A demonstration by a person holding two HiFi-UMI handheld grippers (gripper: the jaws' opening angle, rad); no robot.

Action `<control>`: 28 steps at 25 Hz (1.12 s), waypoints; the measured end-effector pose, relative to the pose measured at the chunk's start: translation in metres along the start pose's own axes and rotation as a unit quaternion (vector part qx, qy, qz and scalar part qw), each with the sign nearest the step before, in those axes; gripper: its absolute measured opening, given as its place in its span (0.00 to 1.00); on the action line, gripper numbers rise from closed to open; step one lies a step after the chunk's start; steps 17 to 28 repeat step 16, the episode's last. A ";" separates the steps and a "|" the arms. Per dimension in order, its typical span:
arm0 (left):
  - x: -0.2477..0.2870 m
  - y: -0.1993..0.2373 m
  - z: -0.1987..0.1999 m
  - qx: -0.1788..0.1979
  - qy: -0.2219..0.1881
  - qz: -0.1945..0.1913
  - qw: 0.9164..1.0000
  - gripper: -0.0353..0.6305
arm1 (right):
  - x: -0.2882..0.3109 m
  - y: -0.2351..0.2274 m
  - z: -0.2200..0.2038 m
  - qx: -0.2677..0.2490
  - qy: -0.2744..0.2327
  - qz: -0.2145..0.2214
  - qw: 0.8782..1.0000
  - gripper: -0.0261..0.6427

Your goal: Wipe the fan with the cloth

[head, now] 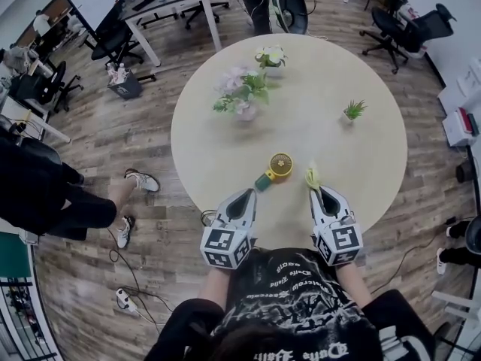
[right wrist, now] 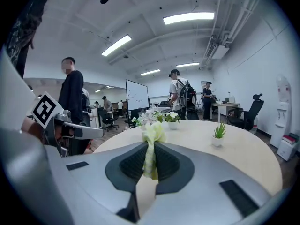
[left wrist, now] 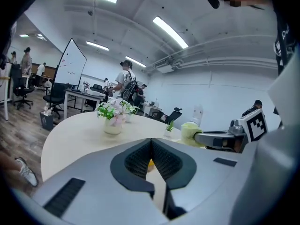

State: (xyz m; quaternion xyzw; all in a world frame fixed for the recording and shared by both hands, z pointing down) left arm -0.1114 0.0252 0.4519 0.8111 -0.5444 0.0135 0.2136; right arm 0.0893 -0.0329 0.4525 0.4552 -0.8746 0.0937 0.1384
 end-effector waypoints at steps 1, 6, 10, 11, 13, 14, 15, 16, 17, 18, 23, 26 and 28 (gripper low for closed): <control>0.000 0.001 -0.001 -0.002 0.001 0.001 1.000 0.08 | 0.000 0.001 0.000 -0.005 0.003 -0.002 1.000 0.09; 0.004 0.002 -0.001 -0.020 -0.005 -0.001 1.000 0.08 | 0.003 0.004 0.000 -0.017 0.006 0.006 1.000 0.09; 0.002 0.002 0.001 -0.043 -0.018 0.001 0.999 0.08 | 0.003 0.004 0.001 -0.018 0.009 0.015 1.000 0.09; 0.002 0.002 0.002 -0.037 -0.015 0.003 0.999 0.08 | 0.003 0.004 0.002 -0.016 0.009 0.018 1.000 0.09; 0.000 0.002 0.003 -0.026 -0.010 0.004 1.000 0.08 | 0.004 0.006 0.005 -0.010 0.008 0.018 1.000 0.09; -0.001 0.003 0.003 -0.023 -0.008 0.005 1.000 0.08 | 0.005 0.007 0.005 -0.008 0.007 0.016 1.000 0.09; -0.002 0.004 0.003 -0.020 -0.007 0.006 1.000 0.08 | 0.006 0.009 0.006 -0.005 0.006 0.013 1.000 0.09; -0.004 0.004 0.003 -0.017 -0.005 0.007 1.000 0.08 | 0.007 0.010 0.006 -0.003 0.005 0.010 1.000 0.09; -0.004 0.004 0.003 -0.017 -0.005 0.007 1.000 0.08 | 0.007 0.010 0.006 -0.003 0.005 0.010 1.000 0.09; -0.004 0.004 0.003 -0.017 -0.005 0.007 1.000 0.08 | 0.007 0.010 0.006 -0.003 0.005 0.010 1.000 0.09; -0.004 0.004 0.003 -0.017 -0.005 0.007 1.000 0.08 | 0.007 0.010 0.006 -0.003 0.005 0.010 1.000 0.09; -0.004 0.004 0.003 -0.017 -0.005 0.007 1.000 0.08 | 0.007 0.010 0.006 -0.003 0.005 0.010 1.000 0.09; -0.004 0.004 0.003 -0.017 -0.005 0.007 1.000 0.08 | 0.007 0.010 0.006 -0.003 0.005 0.010 1.000 0.09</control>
Point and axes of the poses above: the fingertips, and each gripper's own axes: x forward along the fingers, y to its left, z out of its top, the point moved 6 cm from there along -x, backward along the fingers, and after that the axes turned 9 degrees about -z, right-handed, at the moved point
